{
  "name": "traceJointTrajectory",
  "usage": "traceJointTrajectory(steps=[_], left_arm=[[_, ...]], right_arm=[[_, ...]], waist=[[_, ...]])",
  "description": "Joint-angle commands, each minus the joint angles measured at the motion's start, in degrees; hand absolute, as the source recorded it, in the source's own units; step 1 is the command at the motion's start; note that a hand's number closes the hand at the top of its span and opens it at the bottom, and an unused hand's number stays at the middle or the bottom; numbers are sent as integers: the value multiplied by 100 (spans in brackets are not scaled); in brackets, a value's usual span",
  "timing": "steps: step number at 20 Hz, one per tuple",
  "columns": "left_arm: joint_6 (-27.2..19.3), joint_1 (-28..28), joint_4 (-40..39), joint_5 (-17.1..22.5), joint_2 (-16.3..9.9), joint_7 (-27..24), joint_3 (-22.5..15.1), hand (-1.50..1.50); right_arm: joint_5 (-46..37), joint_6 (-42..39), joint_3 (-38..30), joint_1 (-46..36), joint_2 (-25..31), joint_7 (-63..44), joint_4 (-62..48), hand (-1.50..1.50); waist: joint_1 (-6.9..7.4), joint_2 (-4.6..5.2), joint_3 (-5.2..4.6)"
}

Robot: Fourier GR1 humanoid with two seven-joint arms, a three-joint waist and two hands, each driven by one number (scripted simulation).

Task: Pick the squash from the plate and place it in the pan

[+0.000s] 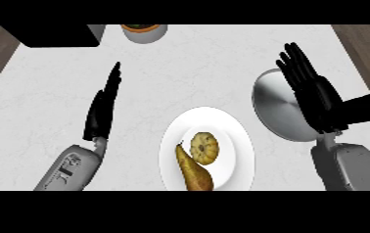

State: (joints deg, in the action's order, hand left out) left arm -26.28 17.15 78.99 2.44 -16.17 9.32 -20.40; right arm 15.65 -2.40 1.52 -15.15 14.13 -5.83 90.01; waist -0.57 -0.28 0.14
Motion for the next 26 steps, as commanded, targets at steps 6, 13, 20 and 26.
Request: traceJointTrajectory(steps=[6,13,20,26], left_arm=[[1035,43,522,222,-553,-78,-100,0],[1490,-331,676,707,-726,-26,77,0],[1748,-514,912,879,-877,-58,271,0],[1872,-404,927,944,-915,-4,379,0]], right_arm=[[-2918,1074,1325,-811,772,-1728,-686,-150],[-5867,2377,2532,-90,1018,-2275,-408,-150],[-6875,106,3638,-687,414,-4899,-20,-150],[-6839,-1953,3961,-1561,-640,-6405,-521,-150]], waist=[[368,22,-73],[95,-32,-29],[119,-21,-42],[180,4,-39]])
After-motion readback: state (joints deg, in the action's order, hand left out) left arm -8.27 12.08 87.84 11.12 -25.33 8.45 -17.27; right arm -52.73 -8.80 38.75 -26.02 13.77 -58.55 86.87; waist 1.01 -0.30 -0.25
